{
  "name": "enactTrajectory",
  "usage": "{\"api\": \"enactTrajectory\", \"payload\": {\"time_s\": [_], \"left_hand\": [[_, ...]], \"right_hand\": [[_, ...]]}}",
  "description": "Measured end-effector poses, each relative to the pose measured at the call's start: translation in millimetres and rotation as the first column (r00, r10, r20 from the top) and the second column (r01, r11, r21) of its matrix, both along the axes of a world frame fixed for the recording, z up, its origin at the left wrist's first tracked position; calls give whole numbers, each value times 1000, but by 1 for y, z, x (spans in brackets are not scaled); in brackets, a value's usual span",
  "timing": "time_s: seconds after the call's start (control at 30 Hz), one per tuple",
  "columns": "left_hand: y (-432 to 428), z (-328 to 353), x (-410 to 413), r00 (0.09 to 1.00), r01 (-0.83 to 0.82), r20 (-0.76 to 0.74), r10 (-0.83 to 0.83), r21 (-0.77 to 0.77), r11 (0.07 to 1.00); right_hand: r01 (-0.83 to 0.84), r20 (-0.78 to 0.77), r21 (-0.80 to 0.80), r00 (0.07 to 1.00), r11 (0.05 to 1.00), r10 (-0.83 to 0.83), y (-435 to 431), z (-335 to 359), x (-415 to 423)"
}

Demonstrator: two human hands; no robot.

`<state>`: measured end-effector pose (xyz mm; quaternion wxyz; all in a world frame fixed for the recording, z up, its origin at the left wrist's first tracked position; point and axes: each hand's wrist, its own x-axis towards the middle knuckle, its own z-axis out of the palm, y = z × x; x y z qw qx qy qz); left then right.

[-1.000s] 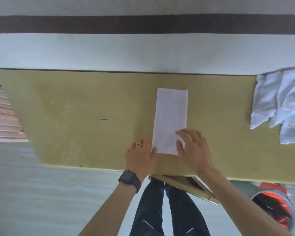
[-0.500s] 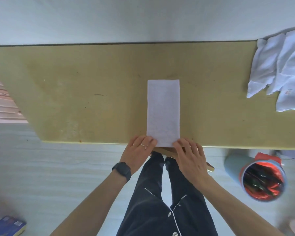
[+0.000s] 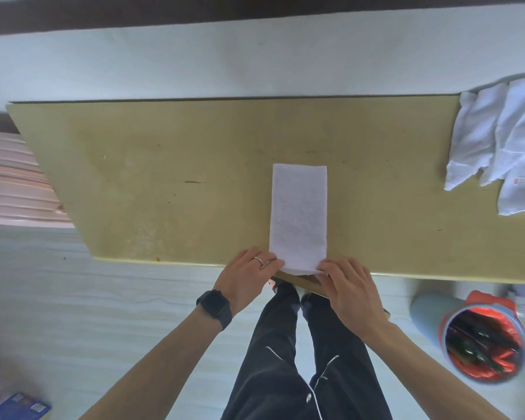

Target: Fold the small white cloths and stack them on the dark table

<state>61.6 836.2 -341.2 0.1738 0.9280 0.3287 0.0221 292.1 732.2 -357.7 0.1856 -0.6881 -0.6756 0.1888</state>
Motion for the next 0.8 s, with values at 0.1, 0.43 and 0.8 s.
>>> {"api": "enactTrajectory", "payload": {"time_s": [0.1,0.43,0.8], "left_hand": [[16,7,4,998,-52,33,52,2,999],[118,18,58,711,-542,64,701,-586,603],[158,-24,81,663,-608,5,749,-579,542]], "right_hand": [[66,-128,-56,989,996,-73,25,20,4],[438,-447,-441,650,784,-614,150,31,18],[567,-368,-466,574,679,-732,189,-5,20]]}}
